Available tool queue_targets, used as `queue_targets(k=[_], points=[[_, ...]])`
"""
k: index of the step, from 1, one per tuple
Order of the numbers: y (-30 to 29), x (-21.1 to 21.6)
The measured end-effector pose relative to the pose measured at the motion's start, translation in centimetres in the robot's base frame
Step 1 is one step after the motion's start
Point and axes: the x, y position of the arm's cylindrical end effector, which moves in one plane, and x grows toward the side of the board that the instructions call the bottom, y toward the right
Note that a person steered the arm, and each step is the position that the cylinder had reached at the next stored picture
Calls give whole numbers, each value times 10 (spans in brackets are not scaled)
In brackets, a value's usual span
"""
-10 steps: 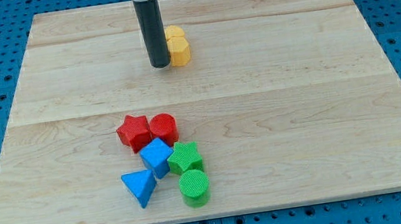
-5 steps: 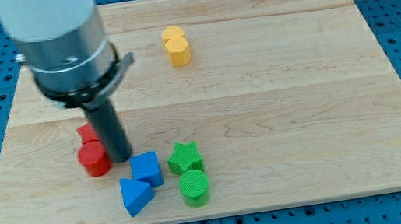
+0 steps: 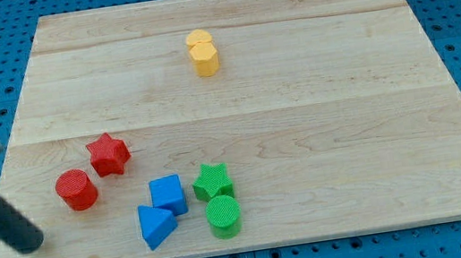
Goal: Move red blocks towards up
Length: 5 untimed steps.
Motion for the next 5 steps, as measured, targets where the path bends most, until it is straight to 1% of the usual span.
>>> queue_targets(k=[1, 2, 3, 4, 5], points=[[44, -31], [83, -37], [84, -35], [87, -42], [80, -62]])
